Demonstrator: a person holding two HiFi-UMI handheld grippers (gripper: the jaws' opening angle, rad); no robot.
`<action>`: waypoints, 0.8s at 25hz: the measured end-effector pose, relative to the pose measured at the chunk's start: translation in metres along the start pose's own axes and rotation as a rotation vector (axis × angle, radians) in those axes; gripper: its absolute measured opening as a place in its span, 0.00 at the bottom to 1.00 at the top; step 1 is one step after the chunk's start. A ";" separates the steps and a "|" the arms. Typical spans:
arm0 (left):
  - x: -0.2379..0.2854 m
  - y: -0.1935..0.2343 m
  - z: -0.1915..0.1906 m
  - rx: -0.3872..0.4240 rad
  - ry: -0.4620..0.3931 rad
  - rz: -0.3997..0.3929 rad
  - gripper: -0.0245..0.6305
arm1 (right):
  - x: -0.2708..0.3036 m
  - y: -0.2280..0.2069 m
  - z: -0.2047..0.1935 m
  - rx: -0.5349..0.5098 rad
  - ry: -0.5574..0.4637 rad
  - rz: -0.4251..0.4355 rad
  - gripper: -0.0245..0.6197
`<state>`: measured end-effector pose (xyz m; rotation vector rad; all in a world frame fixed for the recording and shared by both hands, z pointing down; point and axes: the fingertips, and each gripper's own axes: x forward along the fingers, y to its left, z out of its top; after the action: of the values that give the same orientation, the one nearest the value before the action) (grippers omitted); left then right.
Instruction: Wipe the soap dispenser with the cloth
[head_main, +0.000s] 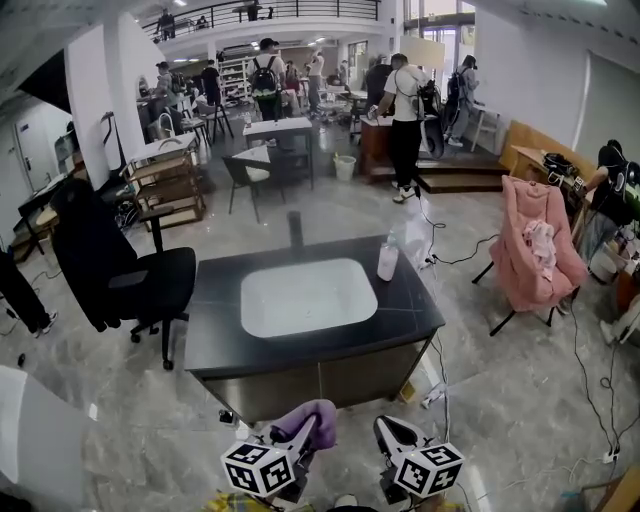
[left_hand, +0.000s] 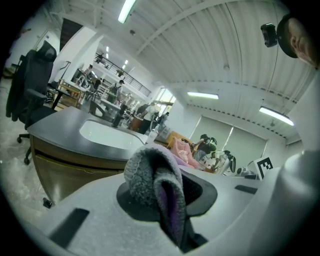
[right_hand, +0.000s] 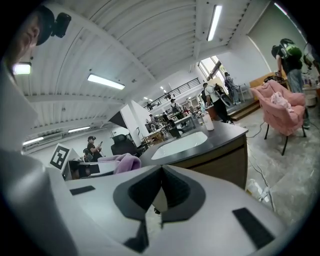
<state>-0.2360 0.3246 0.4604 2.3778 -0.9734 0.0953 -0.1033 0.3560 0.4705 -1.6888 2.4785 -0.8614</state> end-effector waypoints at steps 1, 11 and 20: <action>0.006 -0.002 0.001 0.001 -0.001 0.001 0.13 | 0.001 -0.005 0.003 0.000 0.000 0.003 0.05; 0.052 -0.014 -0.006 -0.006 0.018 0.002 0.12 | 0.006 -0.053 0.016 0.024 -0.002 -0.010 0.05; 0.092 -0.003 0.012 -0.008 0.050 -0.017 0.13 | 0.028 -0.077 0.031 0.043 0.011 -0.034 0.05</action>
<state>-0.1681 0.2624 0.4739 2.3647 -0.9282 0.1441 -0.0393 0.2987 0.4866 -1.7224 2.4261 -0.9236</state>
